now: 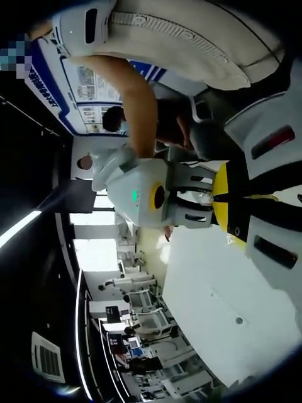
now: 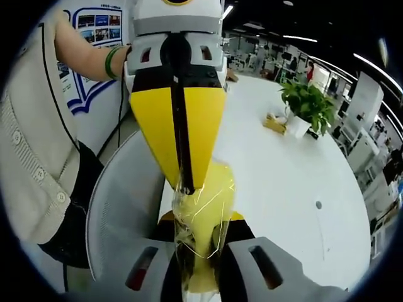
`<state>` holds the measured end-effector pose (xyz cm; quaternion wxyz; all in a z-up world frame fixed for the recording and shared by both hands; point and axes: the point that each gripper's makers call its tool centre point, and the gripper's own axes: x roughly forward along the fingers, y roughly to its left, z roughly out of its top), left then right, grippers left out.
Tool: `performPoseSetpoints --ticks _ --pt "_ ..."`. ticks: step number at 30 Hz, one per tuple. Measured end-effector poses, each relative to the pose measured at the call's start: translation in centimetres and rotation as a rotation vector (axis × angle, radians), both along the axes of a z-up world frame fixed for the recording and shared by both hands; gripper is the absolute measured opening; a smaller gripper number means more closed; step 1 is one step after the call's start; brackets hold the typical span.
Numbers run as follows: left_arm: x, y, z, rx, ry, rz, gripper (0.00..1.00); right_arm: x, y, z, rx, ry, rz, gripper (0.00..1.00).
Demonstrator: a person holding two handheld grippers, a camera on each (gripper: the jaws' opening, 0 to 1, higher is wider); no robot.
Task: Compare the silicone blocks by pressing each to a similar depth, holding the contact briefly, and releasing to observe deformation and rebound differences across the visible hardness samples.
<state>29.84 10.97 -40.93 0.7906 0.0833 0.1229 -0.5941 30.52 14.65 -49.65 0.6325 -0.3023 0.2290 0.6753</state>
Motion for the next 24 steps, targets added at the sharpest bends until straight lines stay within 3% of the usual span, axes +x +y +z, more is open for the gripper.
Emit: performPoseSetpoints --ticks 9,13,17,19,24 --pt "0.5 0.3 0.4 -0.008 -0.035 0.026 0.0 1.1 0.3 0.5 0.035 -0.031 -0.015 0.07" --pt "0.6 0.2 0.5 -0.011 -0.036 0.029 0.0 1.0 0.2 0.6 0.035 -0.016 -0.021 0.08" --pt "0.8 0.3 0.6 -0.017 -0.032 0.032 0.0 1.4 0.3 0.8 0.05 -0.066 -0.011 0.09" --pt "0.8 0.2 0.6 -0.016 -0.032 0.031 0.0 1.3 0.2 0.7 0.046 -0.049 -0.013 0.1" --pt "0.9 0.2 0.5 -0.008 -0.037 0.03 0.0 1.3 0.3 0.7 0.058 -0.075 0.008 0.11"
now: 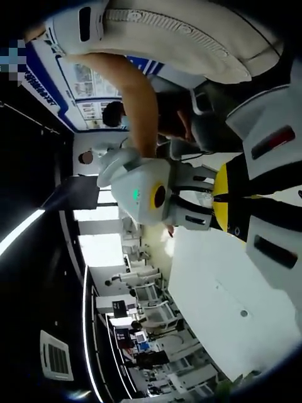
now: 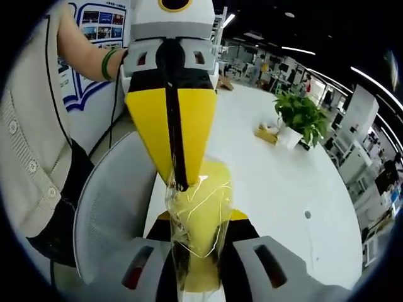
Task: Compare the silicone blocks by pressing each to a similar depth, holding the contact briefly, and releasing to observe deformation and rebound differences across the visible hardness samples.
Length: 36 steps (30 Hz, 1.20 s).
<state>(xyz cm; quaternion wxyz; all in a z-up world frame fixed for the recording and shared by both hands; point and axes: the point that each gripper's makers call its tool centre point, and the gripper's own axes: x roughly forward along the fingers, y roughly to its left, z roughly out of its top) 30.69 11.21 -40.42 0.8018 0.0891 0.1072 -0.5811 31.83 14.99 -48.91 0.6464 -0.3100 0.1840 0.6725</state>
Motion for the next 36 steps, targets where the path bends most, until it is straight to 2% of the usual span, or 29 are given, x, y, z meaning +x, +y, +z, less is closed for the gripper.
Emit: performPoseSetpoints --ticks 4,15,24,36 --pt "-0.02 0.07 0.08 0.0 -0.003 0.0 0.0 0.04 0.18 0.16 0.015 -0.022 0.013 0.12" --pt "-0.18 0.02 0.03 0.001 0.001 -0.001 0.0 0.19 0.22 0.04 0.011 -0.032 0.011 0.16" --pt "-0.31 0.18 0.0 0.006 -0.004 0.004 0.0 0.24 0.4 -0.08 0.022 -0.021 0.004 0.19" --pt "-0.72 0.0 0.25 -0.019 -0.001 0.001 0.0 0.09 0.36 -0.05 0.008 -0.016 -0.002 0.27"
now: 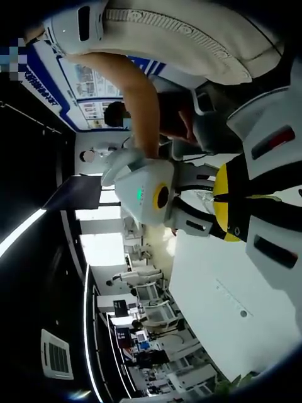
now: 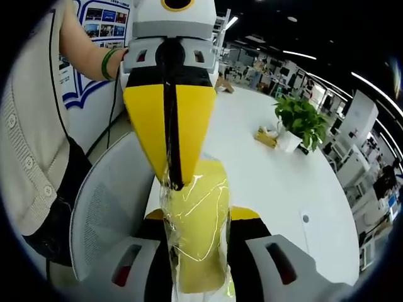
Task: Compare the silicone blocks by pressing each to a similar depth, holding the contact briefly, and releasing to observe deformation and rebound differences across the visible hardness samples.
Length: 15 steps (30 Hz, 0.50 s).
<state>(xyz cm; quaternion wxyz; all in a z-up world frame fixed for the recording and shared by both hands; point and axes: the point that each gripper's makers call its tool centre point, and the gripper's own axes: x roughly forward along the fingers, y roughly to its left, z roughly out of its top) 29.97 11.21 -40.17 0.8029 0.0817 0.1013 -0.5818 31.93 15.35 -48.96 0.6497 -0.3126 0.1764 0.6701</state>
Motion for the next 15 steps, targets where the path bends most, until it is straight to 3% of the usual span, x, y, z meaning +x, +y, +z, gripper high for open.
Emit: performPoseSetpoints --ticks 15 --pt "-0.45 0.02 -0.07 0.001 0.001 -0.01 0.0 -0.45 0.15 -0.1 -0.005 0.022 -0.008 0.31"
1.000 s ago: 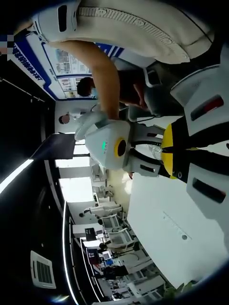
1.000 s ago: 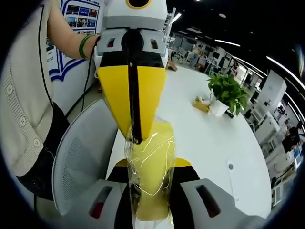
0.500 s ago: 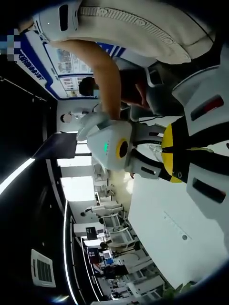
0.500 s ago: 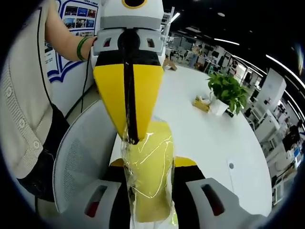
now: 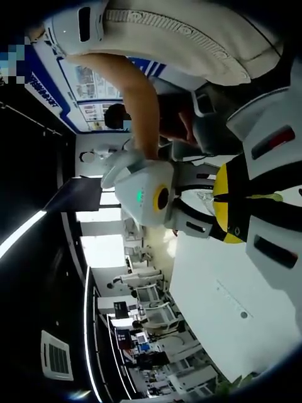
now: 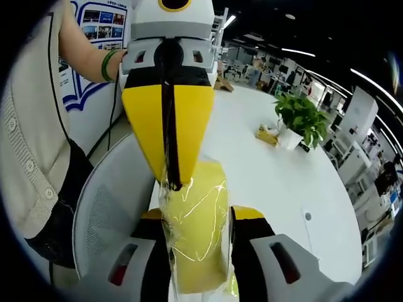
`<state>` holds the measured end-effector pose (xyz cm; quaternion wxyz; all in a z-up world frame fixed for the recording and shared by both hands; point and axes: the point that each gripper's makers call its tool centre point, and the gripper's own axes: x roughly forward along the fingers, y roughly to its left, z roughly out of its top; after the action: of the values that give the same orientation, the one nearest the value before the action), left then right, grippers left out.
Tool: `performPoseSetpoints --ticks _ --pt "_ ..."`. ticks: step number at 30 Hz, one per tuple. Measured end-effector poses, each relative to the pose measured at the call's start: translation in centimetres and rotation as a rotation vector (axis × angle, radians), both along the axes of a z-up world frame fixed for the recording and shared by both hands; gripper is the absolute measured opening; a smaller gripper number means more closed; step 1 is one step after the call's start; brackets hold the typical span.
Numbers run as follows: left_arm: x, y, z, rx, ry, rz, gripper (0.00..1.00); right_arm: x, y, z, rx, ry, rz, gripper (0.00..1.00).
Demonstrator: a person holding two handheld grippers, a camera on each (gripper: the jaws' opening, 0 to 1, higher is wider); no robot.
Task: Compare the silicone blocks by pressing each to a similar depth, holding the contact briefly, and releasing to observe deformation and rebound differences across the visible hardness samples.
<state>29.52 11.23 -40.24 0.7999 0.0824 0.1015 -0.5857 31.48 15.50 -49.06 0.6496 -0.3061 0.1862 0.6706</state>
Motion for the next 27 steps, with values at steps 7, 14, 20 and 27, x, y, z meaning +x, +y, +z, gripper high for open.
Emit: performPoseSetpoints --ticks 7,14,20,27 --pt "-0.1 0.1 -0.1 -0.001 0.002 0.002 0.0 -0.1 0.0 -0.1 -0.003 0.001 0.004 0.31" --pt "0.6 0.3 -0.9 -0.011 0.036 0.022 0.0 -0.1 0.0 0.2 0.032 0.012 -0.023 0.4" --pt "1.2 0.2 -2.2 -0.021 0.079 0.025 0.0 0.2 -0.8 0.5 0.084 0.009 -0.101 0.44" --pt "2.6 0.5 -4.6 -0.022 0.139 0.026 0.0 0.7 -3.3 0.8 0.219 0.012 -0.313 0.6"
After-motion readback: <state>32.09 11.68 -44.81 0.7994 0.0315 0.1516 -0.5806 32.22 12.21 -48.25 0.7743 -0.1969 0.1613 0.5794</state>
